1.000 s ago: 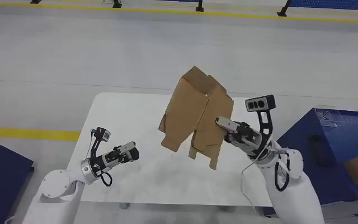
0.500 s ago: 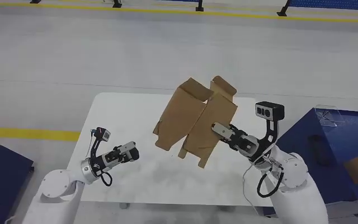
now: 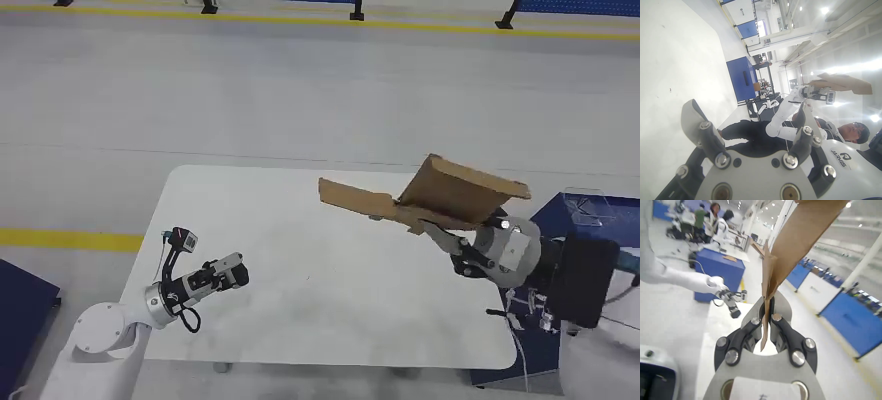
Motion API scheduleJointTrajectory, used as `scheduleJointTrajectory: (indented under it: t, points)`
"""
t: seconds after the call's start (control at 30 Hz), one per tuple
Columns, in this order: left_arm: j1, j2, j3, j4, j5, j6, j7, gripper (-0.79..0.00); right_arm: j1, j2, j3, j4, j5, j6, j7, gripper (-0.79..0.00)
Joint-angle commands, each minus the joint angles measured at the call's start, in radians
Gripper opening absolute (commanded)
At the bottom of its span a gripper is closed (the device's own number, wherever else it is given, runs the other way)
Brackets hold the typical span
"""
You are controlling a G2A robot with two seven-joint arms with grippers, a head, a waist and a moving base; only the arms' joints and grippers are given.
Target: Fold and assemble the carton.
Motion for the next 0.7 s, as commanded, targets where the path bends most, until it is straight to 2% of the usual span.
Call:
scheduleJointTrajectory:
  t: [0.0,0.1,0.17,0.27,0.33,0.4,0.5,0.6,0.67]
  points:
    - [0.000,0.000,0.000,0.000,0.000,0.000,0.000,0.000,-0.004,0.000,0.007,-0.055,-0.293,0.003,-0.136,-0.785]
    - [0.000,0.000,0.000,0.000,0.000,0.000,0.000,0.000,0.031,0.010,-0.021,-0.055,-0.676,0.003,-0.383,-0.785]
    - [0.000,0.000,0.000,0.000,0.000,0.000,0.000,0.000,0.042,0.019,-0.056,-0.055,-0.959,0.048,-0.569,-0.785]
    - [0.000,0.000,0.000,0.000,0.000,0.000,0.000,0.000,-0.035,0.042,-0.143,-0.055,-1.382,0.254,-0.865,-0.785]
    - [0.000,0.000,0.000,0.000,0.000,0.000,0.000,0.000,-0.123,0.054,-0.178,-0.055,-1.600,0.419,-0.995,-0.785]
    - [0.000,0.000,0.000,0.000,0.000,0.000,0.000,0.000,-0.205,0.060,-0.192,-0.055,-1.729,0.570,-1.057,-0.785]
    - [0.000,0.000,0.000,0.000,0.000,0.000,0.000,0.000,-0.295,0.065,-0.200,-0.055,-1.839,0.715,-1.097,-0.785]
    - [0.000,0.000,0.000,0.000,0.000,0.000,0.000,0.000,-0.350,0.068,-0.210,-0.055,-1.903,0.802,-1.110,-0.785]
    - [0.000,0.000,0.000,0.000,0.000,0.000,0.000,0.000,-0.369,0.067,-0.214,-0.055,-1.886,0.823,-1.103,-0.785]
